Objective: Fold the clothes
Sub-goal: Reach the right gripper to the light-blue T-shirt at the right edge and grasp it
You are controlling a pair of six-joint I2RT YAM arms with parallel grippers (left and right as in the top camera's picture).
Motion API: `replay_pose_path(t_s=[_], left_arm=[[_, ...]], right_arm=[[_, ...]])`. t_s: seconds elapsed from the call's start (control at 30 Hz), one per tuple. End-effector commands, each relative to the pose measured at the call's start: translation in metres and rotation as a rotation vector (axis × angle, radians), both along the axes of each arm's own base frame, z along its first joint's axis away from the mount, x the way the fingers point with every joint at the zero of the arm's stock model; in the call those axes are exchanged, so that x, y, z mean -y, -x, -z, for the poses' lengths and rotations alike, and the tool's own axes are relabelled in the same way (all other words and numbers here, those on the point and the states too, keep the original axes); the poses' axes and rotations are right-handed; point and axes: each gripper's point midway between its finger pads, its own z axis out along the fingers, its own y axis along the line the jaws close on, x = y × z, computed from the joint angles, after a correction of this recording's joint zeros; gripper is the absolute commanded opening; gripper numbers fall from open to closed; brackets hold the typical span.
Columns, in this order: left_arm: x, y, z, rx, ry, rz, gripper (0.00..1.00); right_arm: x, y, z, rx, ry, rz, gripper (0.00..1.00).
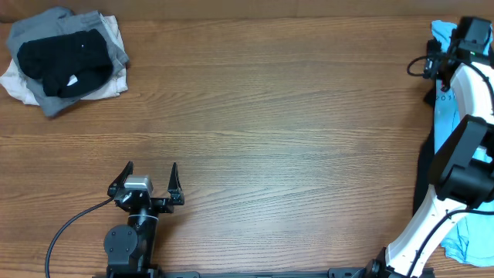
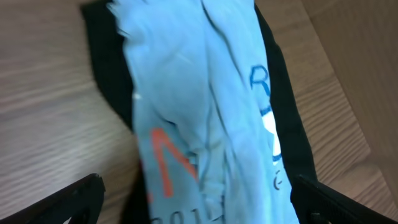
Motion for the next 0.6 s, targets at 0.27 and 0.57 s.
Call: replay_pose_path(t_s=[0.27,0.57], left_arm=[[-0.002,0.000,0.000,0.005,-0.019,-0.010,1.00],[-0.002,0.000,0.000,0.004,-0.019,-0.010,1.00]], right_arm=[[0.000,-0.037,-0.004,0.154,-0.106,-0.150,1.00],[0.001,-0.051,0.014,0.188,-0.114,-0.165,1.00]])
